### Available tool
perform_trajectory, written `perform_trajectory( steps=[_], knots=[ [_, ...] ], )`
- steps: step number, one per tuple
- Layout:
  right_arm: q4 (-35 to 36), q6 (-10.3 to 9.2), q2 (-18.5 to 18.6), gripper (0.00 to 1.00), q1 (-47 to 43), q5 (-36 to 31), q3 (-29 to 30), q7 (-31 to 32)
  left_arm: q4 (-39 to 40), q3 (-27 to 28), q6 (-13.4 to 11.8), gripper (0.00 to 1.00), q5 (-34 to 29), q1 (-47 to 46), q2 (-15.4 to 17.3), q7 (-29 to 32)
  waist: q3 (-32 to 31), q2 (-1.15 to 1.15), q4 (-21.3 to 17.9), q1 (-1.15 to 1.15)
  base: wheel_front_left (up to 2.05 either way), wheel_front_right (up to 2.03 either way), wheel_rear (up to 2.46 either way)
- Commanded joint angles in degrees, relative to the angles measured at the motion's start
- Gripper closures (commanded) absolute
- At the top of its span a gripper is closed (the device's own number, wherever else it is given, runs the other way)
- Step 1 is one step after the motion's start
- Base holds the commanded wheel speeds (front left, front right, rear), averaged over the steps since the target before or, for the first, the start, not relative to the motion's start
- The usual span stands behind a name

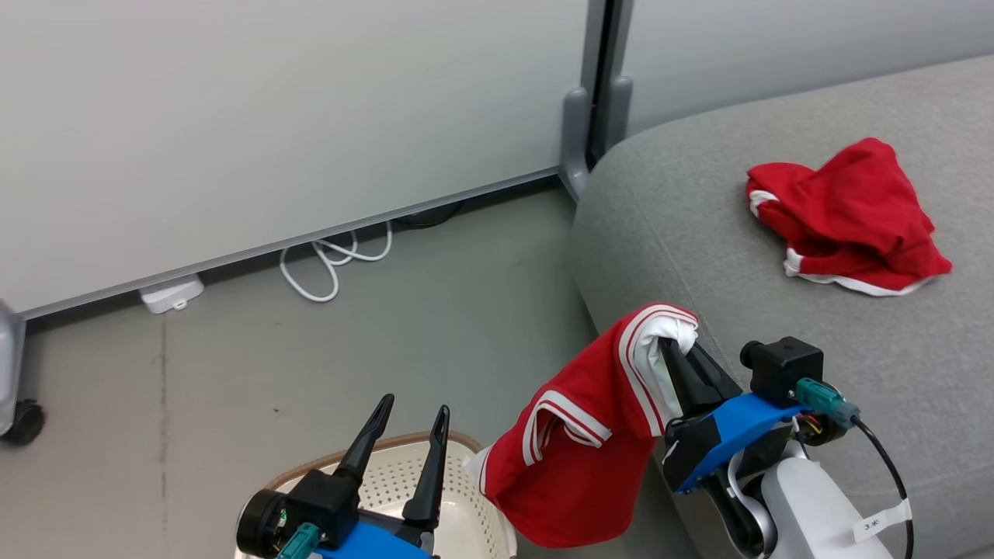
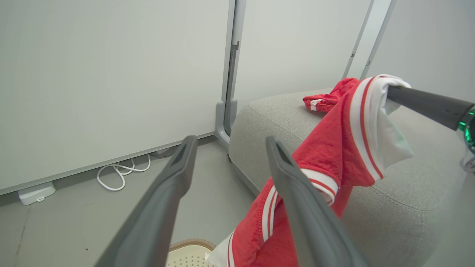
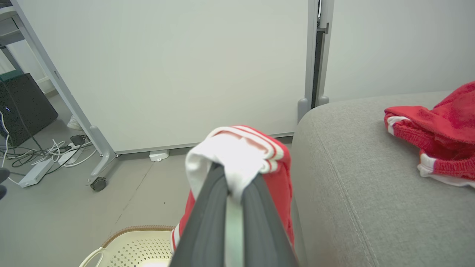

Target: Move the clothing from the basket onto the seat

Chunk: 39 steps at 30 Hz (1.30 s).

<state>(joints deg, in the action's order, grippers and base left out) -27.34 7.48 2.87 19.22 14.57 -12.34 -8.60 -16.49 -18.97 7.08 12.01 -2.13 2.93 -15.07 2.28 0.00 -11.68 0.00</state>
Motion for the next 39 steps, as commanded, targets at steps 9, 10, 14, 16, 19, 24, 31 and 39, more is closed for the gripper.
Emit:
perform_trajectory(
  steps=[9,10,14,16,19,24,31,39],
  knots=[
    [0.68,0.03,0.03,1.00,0.06,-0.08,0.28,-0.22,-0.06,-0.16,0.36,0.00,-0.10,-1.44,-0.02,-0.15,1.16,0.00,-4.91,0.00,0.00,0.00,0.00],
    [0.71,0.03,0.02,1.00,0.14,-0.01,0.32,-0.24,-0.08,-0.22,0.37,0.00,-0.10,-1.52,-0.02,-0.15,1.23,0.00,-5.27,0.00,0.00,0.00,0.00],
    [0.71,0.03,0.02,1.00,0.09,0.19,0.30,-0.47,-0.13,-0.36,0.42,0.00,-0.23,-1.79,-0.03,-0.15,1.48,0.00,-6.50,0.00,0.00,0.00,0.00],
    [0.64,0.03,0.03,1.00,-0.12,0.30,0.38,-0.61,-0.15,-0.36,0.44,0.00,-0.29,-1.89,-0.03,-0.15,1.59,0.00,-7.02,0.00,0.00,0.00,0.00],
    [0.57,0.03,0.02,1.00,-0.36,0.35,0.41,-0.70,-0.24,-0.45,0.42,0.00,-0.48,-1.84,-0.02,-0.15,1.78,0.00,-7.46,0.00,0.00,0.00,0.00],
    [0.38,0.03,0.02,1.00,-0.07,0.42,0.83,-0.83,-0.37,-0.64,0.47,0.00,-0.57,-2.23,-0.03,-0.15,2.19,0.00,-7.43,0.00,0.00,0.00,0.00],
    [1.00,0.03,0.03,1.00,2.31,1.43,3.15,-1.28,-0.15,-0.85,0.39,0.00,-1.55,-3.27,-0.03,-0.16,4.17,0.00,-6.44,0.00,0.00,0.00,0.00],
    [6.23,0.03,2.26,1.00,10.67,0.03,10.66,1.71,1.30,-2.68,0.40,0.00,-2.60,-7.00,1.40,-0.15,10.51,0.00,-4.26,0.00,0.00,0.00,0.00]
  ],
)
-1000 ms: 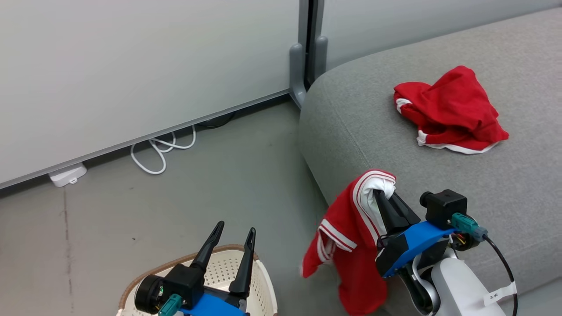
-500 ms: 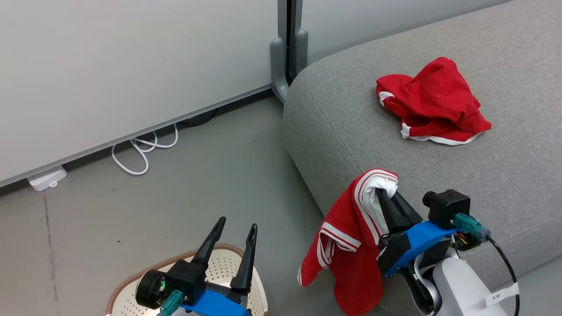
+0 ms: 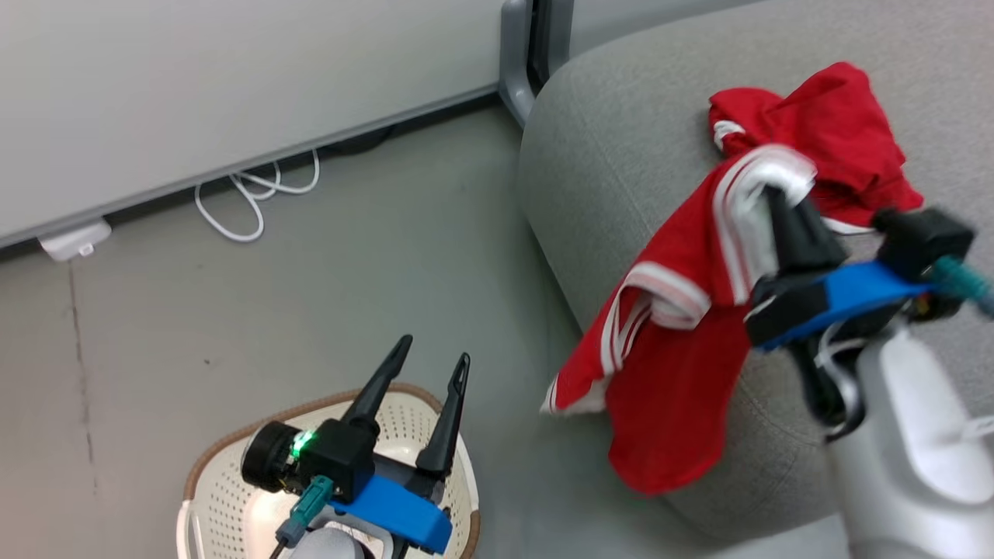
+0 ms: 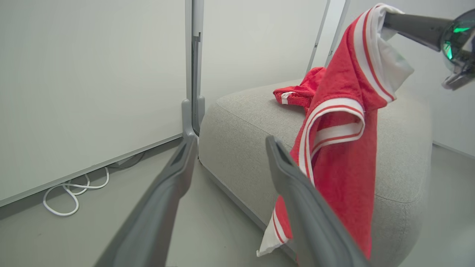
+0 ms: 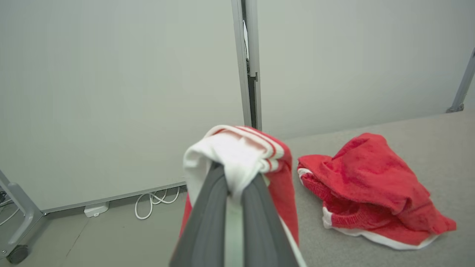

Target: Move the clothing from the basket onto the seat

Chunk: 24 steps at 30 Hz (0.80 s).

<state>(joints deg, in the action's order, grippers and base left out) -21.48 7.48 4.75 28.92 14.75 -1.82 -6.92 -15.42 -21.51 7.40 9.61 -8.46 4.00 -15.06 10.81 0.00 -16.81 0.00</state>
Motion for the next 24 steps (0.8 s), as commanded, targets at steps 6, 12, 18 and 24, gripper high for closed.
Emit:
perform_trajectory(
  steps=[6,12,18,24],
  knots=[
    [7.09,0.03,5.31,1.00,9.51,2.67,6.84,6.56,2.04,-0.58,0.09,0.00,-1.24,-3.84,2.17,-0.17,9.24,0.00,1.98,0.00,0.00,0.00,0.00],
    [11.91,0.03,11.81,1.00,18.72,4.52,14.94,13.03,3.07,-2.40,0.09,0.00,-2.28,-8.50,4.60,-0.16,16.70,0.00,2.53,0.00,0.00,0.00,0.00],
    [13.47,0.03,18.09,1.00,25.70,1.56,21.12,16.29,4.55,-3.57,0.09,0.00,-2.84,-11.81,6.31,-0.16,21.92,0.00,2.62,0.00,0.00,0.00,0.00],
    [12.19,0.03,20.37,1.00,30.00,-1.48,27.72,13.73,6.80,-4.43,0.10,0.00,-3.51,-13.57,7.82,-0.16,26.32,0.00,2.33,0.00,0.00,0.00,0.00]
  ],
)
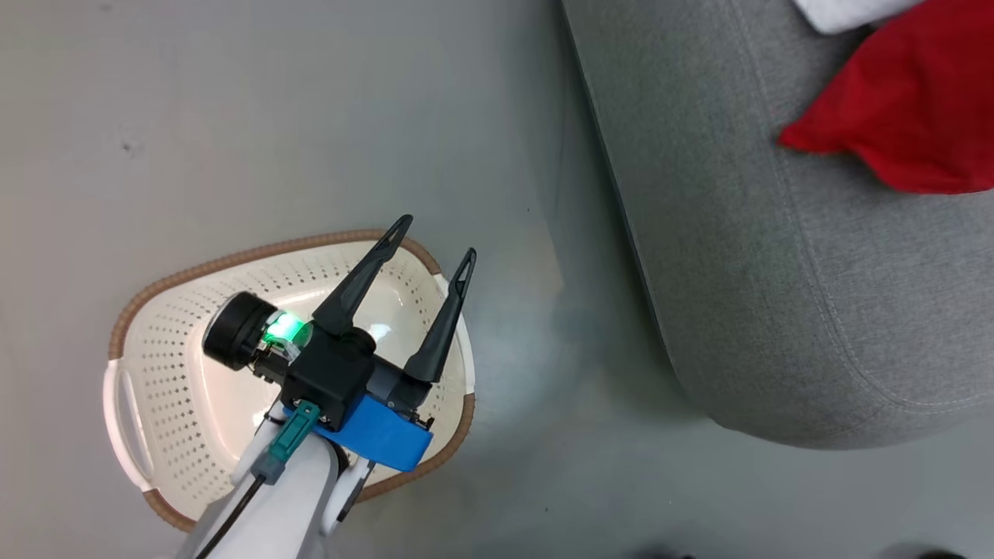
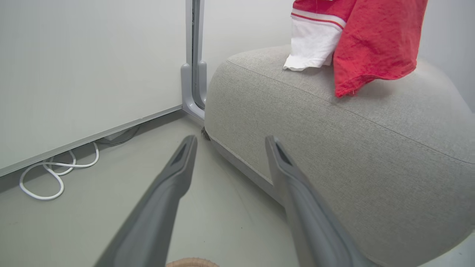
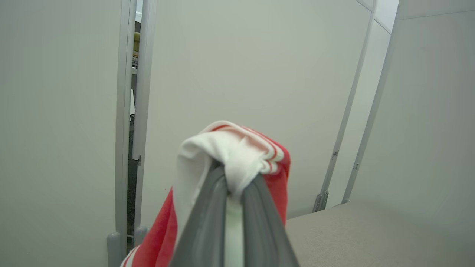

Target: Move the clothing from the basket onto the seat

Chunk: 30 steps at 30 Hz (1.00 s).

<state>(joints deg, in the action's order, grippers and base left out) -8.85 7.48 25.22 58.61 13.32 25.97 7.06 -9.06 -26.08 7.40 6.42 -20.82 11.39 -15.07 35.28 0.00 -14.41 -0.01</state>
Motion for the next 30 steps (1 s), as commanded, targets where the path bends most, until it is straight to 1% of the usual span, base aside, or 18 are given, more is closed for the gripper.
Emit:
perform_trajectory(
  steps=[1,3,9,10,12,14,19,24,27,28,29,30],
  knots=[
    [-1.20,0.03,-0.20,1.00,0.14,-0.72,0.76,-0.85,0.81,0.04,0.10,0.00,-0.48,-1.38,0.86,-0.16,2.56,0.00,-0.12,0.01,0.00,0.00,0.00],
    [-2.29,0.03,-1.21,1.00,-1.13,-1.88,1.78,-2.03,1.48,-0.06,0.09,0.00,-0.77,-1.73,1.71,-0.15,3.96,0.00,-0.26,0.01,0.00,0.00,0.00],
    [-4.28,0.03,-7.54,1.00,-5.10,-5.52,5.76,-3.18,3.80,0.24,0.08,0.00,-1.59,-1.70,4.45,-0.16,7.04,0.00,-0.56,0.01,0.00,0.00,0.00],
    [-4.28,0.03,-7.54,1.00,-5.10,-5.52,5.76,-3.18,3.80,0.24,0.08,0.00,-1.59,-1.70,4.45,-0.16,7.04,0.00,-0.56,0.01,0.00,0.00,0.00],
    [-6.04,0.03,-9.48,1.00,-6.26,-6.02,6.97,-3.83,4.45,0.53,-0.16,0.00,-1.74,-1.25,5.16,-0.16,7.74,0.00,-0.61,0.01,0.00,0.00,0.00],
    [-8.28,0.03,-10.66,1.00,-7.23,-6.46,7.42,-4.62,4.83,0.58,-0.39,0.00,-1.86,-0.74,5.75,-0.15,8.17,0.00,-0.58,0.01,0.00,0.00,0.00],
    [-14.93,0.03,-11.52,1.00,-8.52,-7.38,7.93,-7.07,5.48,0.70,-1.00,0.00,-1.55,-0.29,6.07,-0.15,8.97,0.00,-0.20,0.01,0.00,0.00,0.00],
    [-20.40,0.03,-10.30,1.00,-7.58,-7.89,6.99,-8.87,5.83,0.99,-1.36,0.00,-1.03,0.00,6.52,-0.15,8.99,0.00,0.20,0.01,0.00,0.00,0.00],
    [-22.72,0.03,-9.59,0.93,-6.98,-7.97,6.64,-9.79,5.69,1.06,-1.40,0.00,-0.77,-0.46,6.39,-0.15,8.62,0.00,0.49,0.01,0.00,0.00,0.00],
    [-23.25,0.03,-9.36,0.88,-6.77,-7.94,6.46,-10.09,5.50,1.07,-1.44,0.00,-0.60,-0.60,6.30,-0.15,8.49,0.00,0.55,0.01,0.00,0.00,0.00],
    [-23.72,0.03,-9.04,0.80,-6.51,-7.97,6.23,-10.39,5.31,1.06,-1.51,0.00,-0.47,-0.70,6.16,-0.15,8.34,0.00,0.60,0.01,0.00,0.00,0.00],
    [-24.14,0.03,-8.70,0.66,-6.26,-8.05,5.86,-10.66,5.14,1.04,-1.55,0.00,-0.43,-0.78,6.02,-0.14,8.22,0.00,0.64,0.01,0.00,0.00,0.00]
  ],
)
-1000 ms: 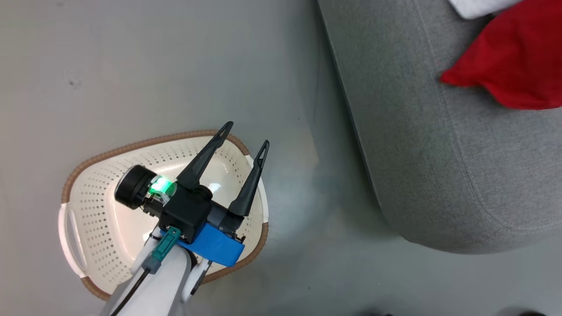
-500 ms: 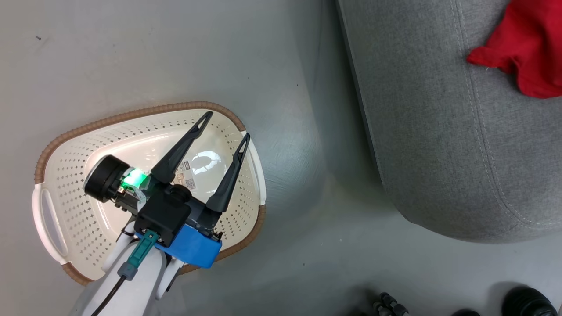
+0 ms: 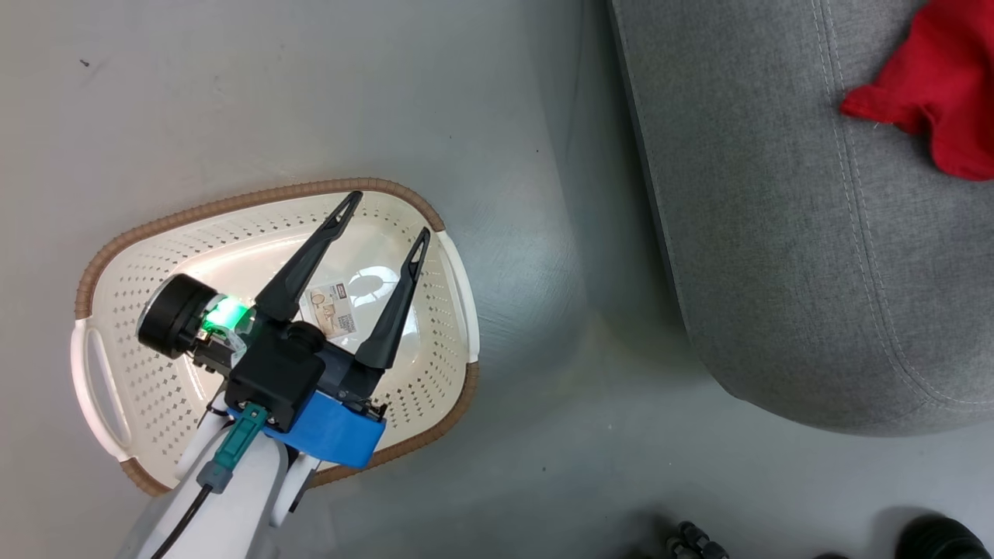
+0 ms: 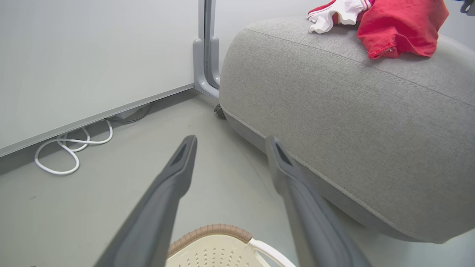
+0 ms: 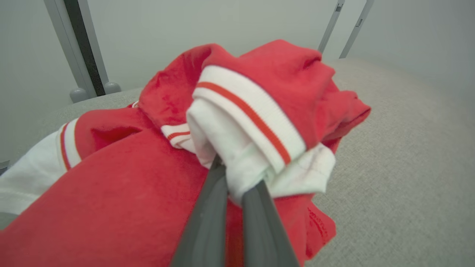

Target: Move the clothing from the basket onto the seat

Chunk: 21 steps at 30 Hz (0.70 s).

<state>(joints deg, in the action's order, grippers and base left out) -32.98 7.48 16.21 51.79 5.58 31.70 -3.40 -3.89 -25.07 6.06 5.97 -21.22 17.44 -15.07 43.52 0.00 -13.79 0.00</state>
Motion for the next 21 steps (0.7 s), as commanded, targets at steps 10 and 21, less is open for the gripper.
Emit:
perform_trajectory(
  steps=[10,21],
  knots=[
    [-1.25,0.03,1.33,0.00,1.10,-1.09,-0.82,-0.67,-0.76,-0.62,-0.04,0.00,0.67,-1.07,-1.29,-0.15,-1.68,0.00,0.79,0.00,0.00,0.00,0.00],
    [-2.28,0.03,1.47,0.00,-5.70,-1.04,1.83,-0.71,-3.27,0.00,0.43,0.00,2.89,1.53,-5.38,-0.14,-9.94,0.00,3.33,0.00,0.00,0.00,0.00]
  ],
)
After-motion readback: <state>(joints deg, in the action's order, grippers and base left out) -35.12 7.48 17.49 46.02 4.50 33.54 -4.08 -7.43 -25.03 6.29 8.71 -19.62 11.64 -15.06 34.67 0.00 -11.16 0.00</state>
